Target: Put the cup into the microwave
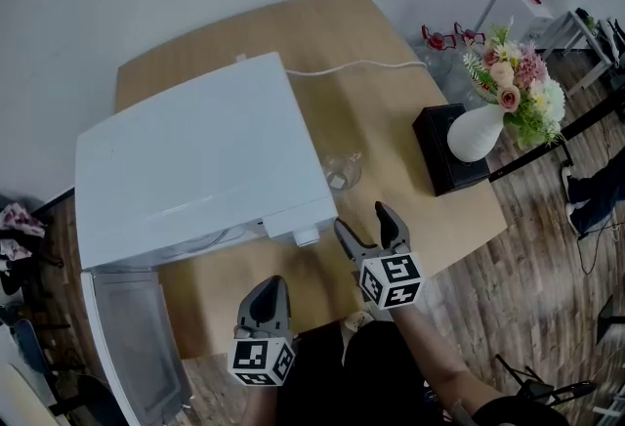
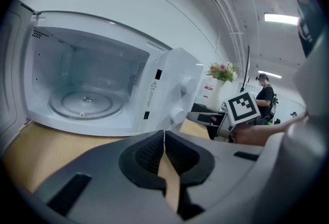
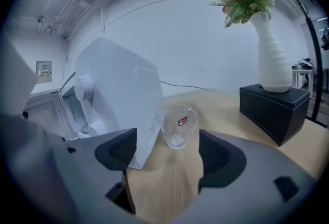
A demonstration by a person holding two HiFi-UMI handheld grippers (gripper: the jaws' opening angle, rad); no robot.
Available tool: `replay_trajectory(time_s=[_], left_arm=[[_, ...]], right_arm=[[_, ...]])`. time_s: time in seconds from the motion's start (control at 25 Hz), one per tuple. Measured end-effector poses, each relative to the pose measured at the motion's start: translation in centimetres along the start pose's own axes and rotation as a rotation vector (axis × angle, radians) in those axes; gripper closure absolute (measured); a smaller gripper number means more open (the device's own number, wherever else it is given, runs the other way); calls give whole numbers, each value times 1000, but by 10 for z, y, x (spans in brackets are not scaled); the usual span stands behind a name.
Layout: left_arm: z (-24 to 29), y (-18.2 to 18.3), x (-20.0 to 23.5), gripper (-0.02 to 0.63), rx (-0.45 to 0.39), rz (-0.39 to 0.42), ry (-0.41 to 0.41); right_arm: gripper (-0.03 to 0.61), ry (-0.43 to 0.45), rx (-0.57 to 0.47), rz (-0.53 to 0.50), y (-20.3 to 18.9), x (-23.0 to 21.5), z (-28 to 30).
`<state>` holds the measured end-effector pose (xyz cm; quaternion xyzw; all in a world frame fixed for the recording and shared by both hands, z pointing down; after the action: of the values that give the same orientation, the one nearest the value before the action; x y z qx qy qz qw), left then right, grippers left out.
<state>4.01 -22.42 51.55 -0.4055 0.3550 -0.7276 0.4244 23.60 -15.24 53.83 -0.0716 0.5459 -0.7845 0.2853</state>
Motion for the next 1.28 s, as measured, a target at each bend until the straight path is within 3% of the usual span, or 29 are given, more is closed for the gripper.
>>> replay_trajectory(time_s=[1.04,1.28], left_arm=[[27,-4,24,607,10,-29,32],[25,-3,28,607,8,-26,50]], right_arm=[[227,14,-44,-106,10,-18,97],[227,40,-67,-171,13,-18,107]])
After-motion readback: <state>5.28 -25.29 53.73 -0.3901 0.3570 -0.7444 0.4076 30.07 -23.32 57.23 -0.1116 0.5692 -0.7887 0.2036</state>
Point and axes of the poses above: the fingertips, and each gripper's own axes: z forward along the fingers, x to its left, y out of its top, the point moved 2 cm from there along -z, backward along the fingers
